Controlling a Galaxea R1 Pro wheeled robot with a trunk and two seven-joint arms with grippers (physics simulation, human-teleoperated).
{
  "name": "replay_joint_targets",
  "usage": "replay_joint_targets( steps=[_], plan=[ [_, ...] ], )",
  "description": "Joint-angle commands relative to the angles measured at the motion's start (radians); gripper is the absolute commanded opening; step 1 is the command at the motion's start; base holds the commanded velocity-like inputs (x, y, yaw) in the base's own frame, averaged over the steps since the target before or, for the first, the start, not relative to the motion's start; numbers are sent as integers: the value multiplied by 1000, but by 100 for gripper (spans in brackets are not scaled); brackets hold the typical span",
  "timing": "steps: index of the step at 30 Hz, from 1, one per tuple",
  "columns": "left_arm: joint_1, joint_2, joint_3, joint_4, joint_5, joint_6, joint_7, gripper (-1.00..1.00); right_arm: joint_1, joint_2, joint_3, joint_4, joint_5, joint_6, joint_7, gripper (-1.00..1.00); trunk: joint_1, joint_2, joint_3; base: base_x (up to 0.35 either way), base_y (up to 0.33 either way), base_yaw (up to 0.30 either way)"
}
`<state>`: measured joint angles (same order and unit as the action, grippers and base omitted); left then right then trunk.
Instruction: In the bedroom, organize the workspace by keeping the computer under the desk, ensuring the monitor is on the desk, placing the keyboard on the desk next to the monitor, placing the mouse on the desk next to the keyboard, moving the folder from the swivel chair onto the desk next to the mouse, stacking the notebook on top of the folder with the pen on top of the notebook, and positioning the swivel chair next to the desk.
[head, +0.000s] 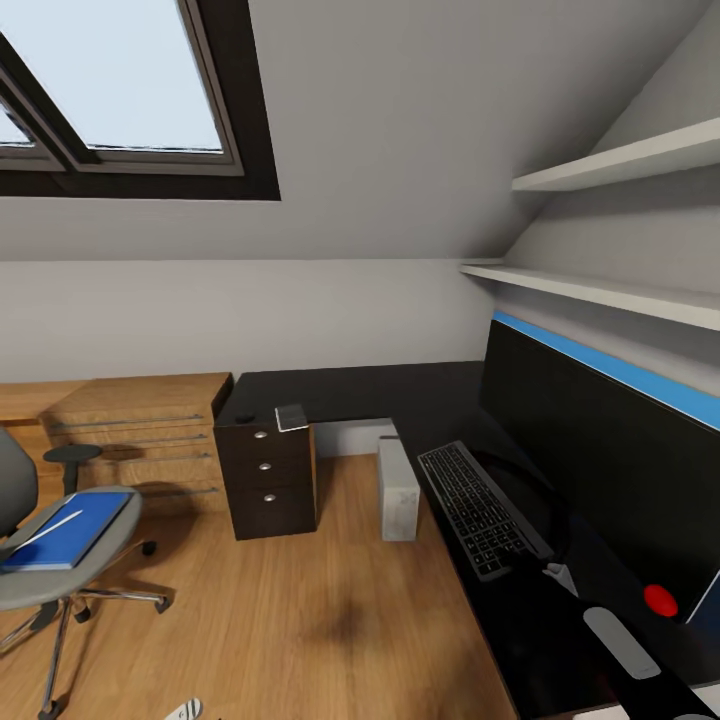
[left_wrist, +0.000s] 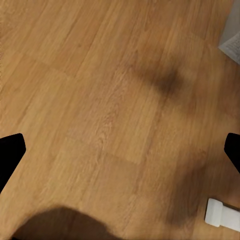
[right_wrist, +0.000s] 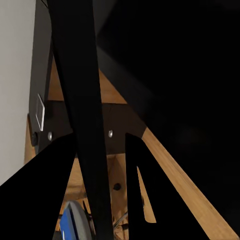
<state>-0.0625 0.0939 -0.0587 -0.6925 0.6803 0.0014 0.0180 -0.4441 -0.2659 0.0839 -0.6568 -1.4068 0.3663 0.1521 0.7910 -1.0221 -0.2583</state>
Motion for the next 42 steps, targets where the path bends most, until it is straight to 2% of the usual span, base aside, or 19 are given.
replay_joint_targets(
  steps=[1,21,42],
  plan=[
    [0,1,-5,-1,10,0,2,100,-1,-1,4,0,-5,0,1,-100,0,-1,-1,42,-4,0],
    [0,1,-6,-1,11,0,2,100,-1,0,4,1,-6,0,0,-100,0,-1,-1,28,-15,0],
    [0,1,-6,-1,11,0,2,100,-1,0,4,2,-5,0,0,-100,0,-1,-1,-29,0,0]
  ],
)
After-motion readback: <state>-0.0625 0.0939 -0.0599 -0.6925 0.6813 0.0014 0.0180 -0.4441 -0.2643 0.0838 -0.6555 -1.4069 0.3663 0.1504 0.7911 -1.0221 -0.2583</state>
